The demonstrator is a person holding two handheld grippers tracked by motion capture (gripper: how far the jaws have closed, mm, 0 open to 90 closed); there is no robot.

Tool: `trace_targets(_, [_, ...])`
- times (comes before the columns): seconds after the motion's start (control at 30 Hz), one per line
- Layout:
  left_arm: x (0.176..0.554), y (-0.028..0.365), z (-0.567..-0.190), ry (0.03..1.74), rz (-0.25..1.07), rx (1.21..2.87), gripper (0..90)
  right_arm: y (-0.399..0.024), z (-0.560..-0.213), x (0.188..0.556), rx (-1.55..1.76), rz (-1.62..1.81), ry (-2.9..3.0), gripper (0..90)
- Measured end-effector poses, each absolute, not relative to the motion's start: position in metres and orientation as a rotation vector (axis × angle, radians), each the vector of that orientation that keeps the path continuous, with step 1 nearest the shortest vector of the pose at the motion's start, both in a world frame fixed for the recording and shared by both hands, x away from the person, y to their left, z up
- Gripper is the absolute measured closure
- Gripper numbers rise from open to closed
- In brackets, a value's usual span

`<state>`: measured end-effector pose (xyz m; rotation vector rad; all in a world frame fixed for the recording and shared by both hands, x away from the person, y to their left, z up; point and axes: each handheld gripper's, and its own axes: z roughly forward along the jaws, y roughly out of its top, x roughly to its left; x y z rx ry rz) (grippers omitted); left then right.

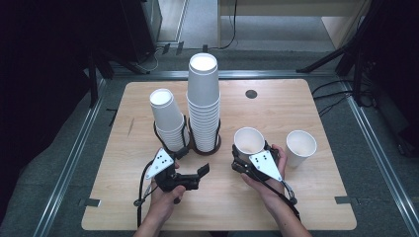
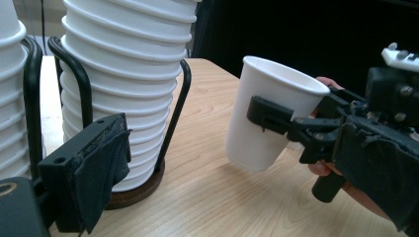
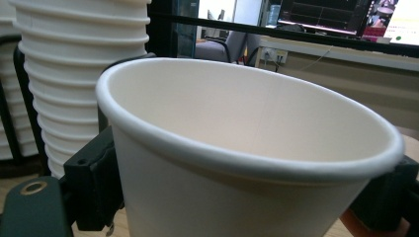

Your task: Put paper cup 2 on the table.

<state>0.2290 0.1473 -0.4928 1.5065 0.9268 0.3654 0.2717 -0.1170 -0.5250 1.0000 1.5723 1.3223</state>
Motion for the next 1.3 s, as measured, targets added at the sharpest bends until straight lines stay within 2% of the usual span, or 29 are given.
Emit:
trace_targets(1.03, [0.233,0.152,-0.493,0.957,0.379,1.508,1.5,-0.127,-0.548,0.282,1.03,1.272,1.611,10.5])
trace_targets(1.1, [0.233,0.152,-0.493,0.959,0.381,1.508,1.5,-0.127,-0.547,0.281,1.054,1.275,1.627,8.8])
trace_targets(1.17, [0.233,0.153,-0.492,0.963,0.379,1.507,1.5,-0.127,-0.545,0.28,1.07,1.292,1.654,0.0])
trace_targets(1.3, [0.231,0.156,-0.49,0.967,0.388,1.499,1.5,-0.128,-0.541,0.275,1.069,1.298,1.707,0.0])
